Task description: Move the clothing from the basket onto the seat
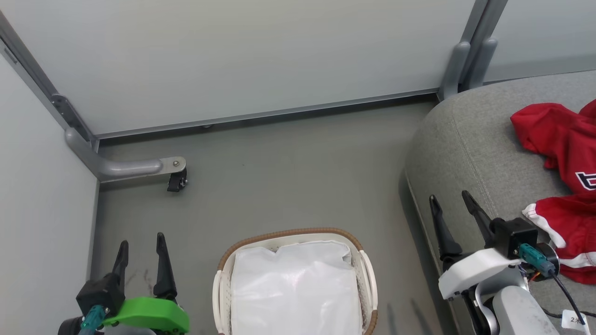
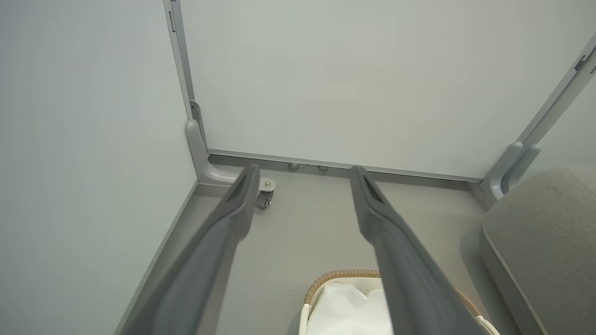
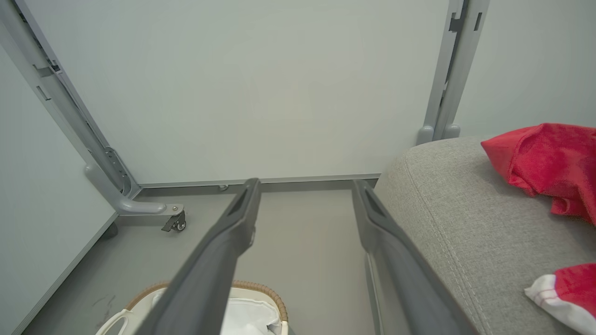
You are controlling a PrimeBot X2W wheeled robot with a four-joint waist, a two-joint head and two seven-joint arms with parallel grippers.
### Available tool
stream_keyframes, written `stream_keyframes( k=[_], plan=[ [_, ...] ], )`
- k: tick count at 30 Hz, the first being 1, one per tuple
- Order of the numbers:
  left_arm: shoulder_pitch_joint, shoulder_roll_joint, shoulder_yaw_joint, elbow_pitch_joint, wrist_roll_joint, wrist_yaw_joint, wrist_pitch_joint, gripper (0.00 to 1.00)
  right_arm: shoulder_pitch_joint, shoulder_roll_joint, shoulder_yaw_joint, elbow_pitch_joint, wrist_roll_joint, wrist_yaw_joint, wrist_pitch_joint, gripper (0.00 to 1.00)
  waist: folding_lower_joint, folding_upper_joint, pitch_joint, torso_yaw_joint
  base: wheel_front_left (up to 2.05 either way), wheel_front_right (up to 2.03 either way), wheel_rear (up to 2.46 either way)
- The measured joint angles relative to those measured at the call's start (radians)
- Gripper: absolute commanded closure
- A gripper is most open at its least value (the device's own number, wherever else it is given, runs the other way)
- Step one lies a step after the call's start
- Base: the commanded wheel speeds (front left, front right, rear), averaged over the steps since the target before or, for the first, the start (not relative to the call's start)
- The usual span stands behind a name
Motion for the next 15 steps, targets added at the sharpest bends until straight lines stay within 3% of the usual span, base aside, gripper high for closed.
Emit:
stream_keyframes(
  k=[9,10,15],
  plan=[
    [0.068,0.000,0.022,0.011,-0.013,-0.016,0.000,0.00,0.079,0.000,-0.015,0.010,0.015,0.000,0.000,0.00,0.0000,0.0000,-0.053,0.004,0.00,0.00,0.00],
    [0.068,0.000,0.022,0.012,-0.020,-0.018,0.000,1.00,0.083,0.001,-0.016,0.011,0.015,0.000,0.000,1.00,0.0000,0.0000,-0.055,0.005,0.00,0.00,0.00],
    [0.076,-0.005,0.021,0.055,-0.024,-0.018,0.001,1.00,0.108,0.010,-0.015,0.055,0.017,0.000,0.002,1.00,0.0000,0.0000,-0.055,0.006,0.00,0.00,0.00]
  ],
)
